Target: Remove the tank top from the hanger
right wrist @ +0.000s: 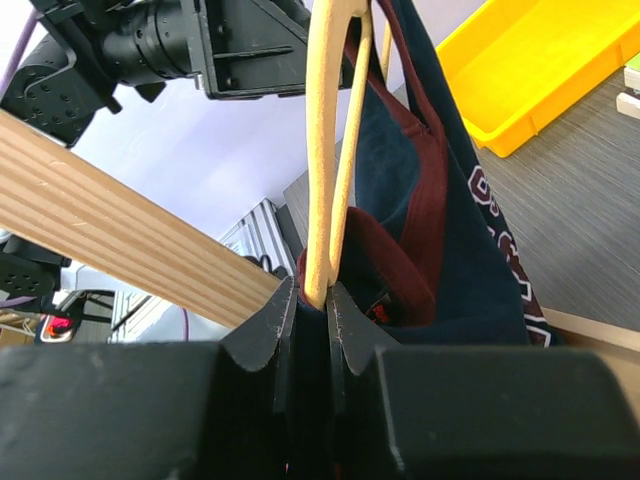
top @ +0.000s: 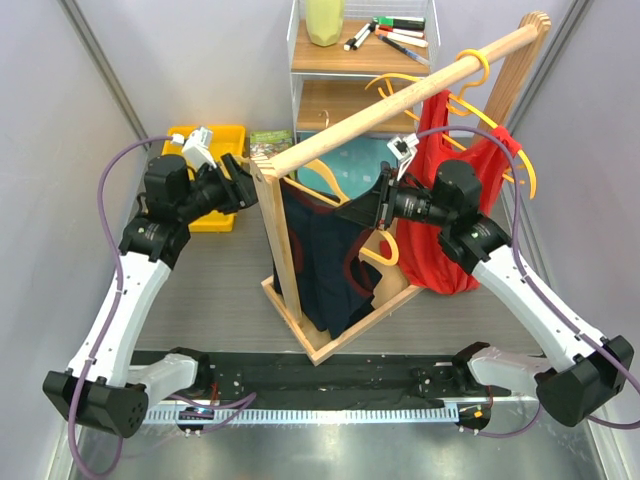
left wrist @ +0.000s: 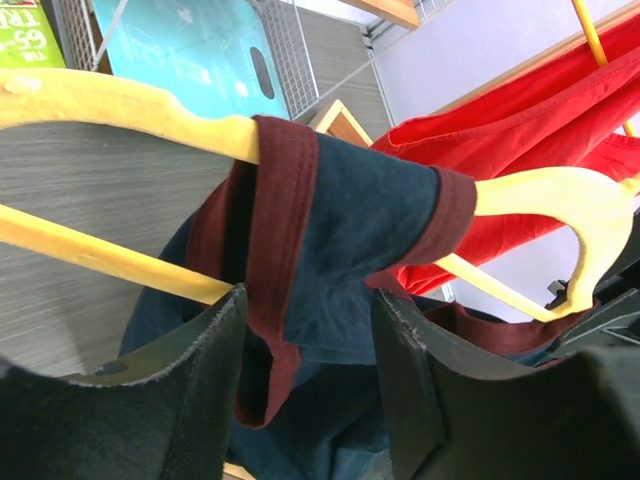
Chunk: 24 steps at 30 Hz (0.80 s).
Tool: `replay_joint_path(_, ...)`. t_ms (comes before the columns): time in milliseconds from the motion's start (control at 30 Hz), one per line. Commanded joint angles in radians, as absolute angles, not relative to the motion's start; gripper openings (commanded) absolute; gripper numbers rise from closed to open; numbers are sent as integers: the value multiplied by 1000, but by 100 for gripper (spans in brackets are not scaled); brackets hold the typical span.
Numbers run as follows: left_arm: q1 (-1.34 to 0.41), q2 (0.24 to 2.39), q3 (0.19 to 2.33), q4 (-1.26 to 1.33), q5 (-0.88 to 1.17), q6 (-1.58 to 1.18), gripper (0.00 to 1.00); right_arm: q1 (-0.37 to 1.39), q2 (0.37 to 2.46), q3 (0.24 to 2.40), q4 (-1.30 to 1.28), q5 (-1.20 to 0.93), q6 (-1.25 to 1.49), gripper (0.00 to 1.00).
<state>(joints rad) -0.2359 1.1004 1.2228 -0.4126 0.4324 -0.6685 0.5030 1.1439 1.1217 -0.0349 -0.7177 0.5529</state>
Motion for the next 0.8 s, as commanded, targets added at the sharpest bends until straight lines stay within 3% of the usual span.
replay_joint_path(0, -236, 1114, 1232, -370, 483, -661, 51, 509, 1094, 1126, 61, -735, 571, 1)
replay_joint_path(100, -236, 1105, 1229, -344, 491, -676, 30, 509, 1097, 1120, 67, -733, 577, 1)
replay_joint_path(267, -235, 1081, 1239, -353, 474, -664, 10, 511, 1098, 1088, 100, -735, 592, 1)
replay_joint_path(300, -235, 1081, 1247, -366, 459, -658, 0, 511, 1095, 1083, 103, -732, 597, 1)
replay_joint_path(600, -229, 1101, 1422, -586, 36, -548, 0, 512, 985, 1057, -52, -689, 538, 1)
replay_joint_path(767, -187, 1175, 1486, -626, 61, -566, 0, 511, 890, 1020, -121, -658, 518, 1)
